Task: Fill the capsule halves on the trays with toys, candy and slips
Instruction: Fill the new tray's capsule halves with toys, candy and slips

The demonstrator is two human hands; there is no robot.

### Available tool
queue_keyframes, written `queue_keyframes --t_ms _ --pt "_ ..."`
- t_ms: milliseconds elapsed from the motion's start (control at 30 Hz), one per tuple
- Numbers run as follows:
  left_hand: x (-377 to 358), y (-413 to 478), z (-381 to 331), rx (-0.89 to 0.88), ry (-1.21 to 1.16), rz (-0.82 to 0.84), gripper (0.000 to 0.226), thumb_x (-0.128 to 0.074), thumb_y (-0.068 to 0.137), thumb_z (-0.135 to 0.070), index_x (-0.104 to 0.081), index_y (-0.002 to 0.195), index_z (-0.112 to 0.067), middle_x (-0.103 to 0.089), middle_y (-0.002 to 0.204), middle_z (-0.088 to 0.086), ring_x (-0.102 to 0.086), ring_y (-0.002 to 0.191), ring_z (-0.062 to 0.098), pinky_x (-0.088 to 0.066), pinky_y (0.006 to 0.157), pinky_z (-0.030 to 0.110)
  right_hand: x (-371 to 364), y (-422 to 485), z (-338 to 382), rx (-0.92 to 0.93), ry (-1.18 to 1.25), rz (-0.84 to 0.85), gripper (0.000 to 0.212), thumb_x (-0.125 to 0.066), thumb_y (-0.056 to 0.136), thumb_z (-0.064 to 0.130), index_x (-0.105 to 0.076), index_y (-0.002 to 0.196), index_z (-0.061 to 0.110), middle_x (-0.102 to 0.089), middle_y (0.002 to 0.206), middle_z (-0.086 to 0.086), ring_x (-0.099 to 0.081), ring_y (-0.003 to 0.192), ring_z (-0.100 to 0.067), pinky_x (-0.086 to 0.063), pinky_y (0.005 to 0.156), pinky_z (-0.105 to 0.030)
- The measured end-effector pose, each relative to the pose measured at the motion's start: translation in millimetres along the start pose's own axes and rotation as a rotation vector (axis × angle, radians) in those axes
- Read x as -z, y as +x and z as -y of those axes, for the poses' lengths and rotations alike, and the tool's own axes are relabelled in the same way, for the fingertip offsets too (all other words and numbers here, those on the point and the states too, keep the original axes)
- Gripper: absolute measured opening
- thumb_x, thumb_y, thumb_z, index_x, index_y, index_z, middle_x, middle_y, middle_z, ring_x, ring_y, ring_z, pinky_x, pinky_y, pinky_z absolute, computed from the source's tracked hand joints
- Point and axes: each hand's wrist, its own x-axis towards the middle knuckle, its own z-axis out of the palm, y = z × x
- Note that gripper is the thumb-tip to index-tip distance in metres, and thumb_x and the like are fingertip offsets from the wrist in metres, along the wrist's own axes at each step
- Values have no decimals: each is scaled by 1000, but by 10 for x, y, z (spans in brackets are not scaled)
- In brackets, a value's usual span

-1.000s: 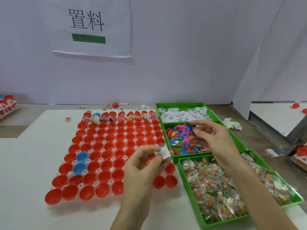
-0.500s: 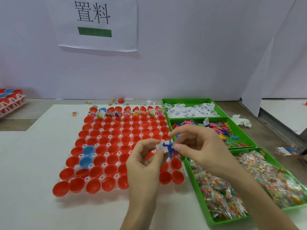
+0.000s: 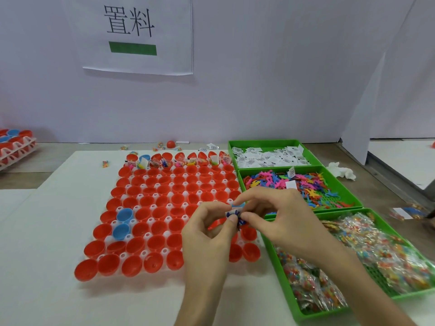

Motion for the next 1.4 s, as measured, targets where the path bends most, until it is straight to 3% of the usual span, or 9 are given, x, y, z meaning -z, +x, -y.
queue_keyframes --t_ms 200,333,433,533,633,767,900,1233,1400 --pt "0 15 14 68 -121 -54 26 -67 88 7 -72 78 -17 -74 83 5 -74 79 19 -59 68 23 166 37 -73 -106 149 -225 19 -77 84 4 -76 88 23 -75 78 7 -73 70 -10 -60 70 -26" --pt "2 13 8 95 -152 -47 25 -67 89 5 -73 78 -16 -74 84 5 -74 82 19 -59 69 23 281 57 -247 -237 -92 -400 16 -73 90 17 -74 97 31 -71 84 21 -67 78 6 -51 69 -9" --pt "1 4 -3 101 -152 -44 25 -68 89 4 -73 78 -18 -74 87 6 -74 85 21 -59 69 23 286 60 -272 -299 -218 -320 21 -71 90 31 -70 109 41 -66 97 26 -61 89 6 -48 81 -14" --pt "2 7 -8 99 -167 -53 25 -68 88 3 -73 79 -19 -75 88 8 -75 87 24 -60 69 24 201 56 -129 -193 39 -141 8 -77 83 37 -71 89 36 -72 84 14 -68 79 -5 -55 70 -20" --pt "5 5 -17 90 -179 -62 24 -68 88 5 -73 79 -18 -75 86 8 -74 83 23 -59 68 24 25 27 -28 -132 102 2 16 -84 77 35 -70 81 29 -72 75 6 -70 69 -13 -58 66 -30" --pt "12 6 -21 94 -171 -19 29 -67 88 8 -72 82 -19 -76 89 7 -75 86 25 -60 70 24 -72 33 -31 -130 127 -46 12 -82 82 17 -72 80 23 -72 73 5 -69 68 -12 -58 67 -32" --pt "10 4 -27 104 -168 10 30 -69 87 7 -72 85 -23 -77 91 6 -76 89 25 -60 71 24 -29 36 -45 -161 169 -56 10 -81 82 16 -74 79 21 -73 71 5 -70 66 -10 -57 64 -24" --pt "32 17 -6 123 -157 -46 31 -67 88 10 -71 88 -21 -76 81 9 -76 80 25 -59 66 23 92 37 -36 -108 308 -60 17 -81 81 10 -76 86 25 -75 81 0 -72 75 -16 -58 70 -24" --pt "19 3 -26 120 -180 49 26 -65 89 10 -68 98 -13 -78 91 8 -76 86 23 -60 68 24 80 47 -58 -129 190 0 13 -80 83 12 -79 88 23 -76 82 4 -72 76 -16 -60 72 -37"
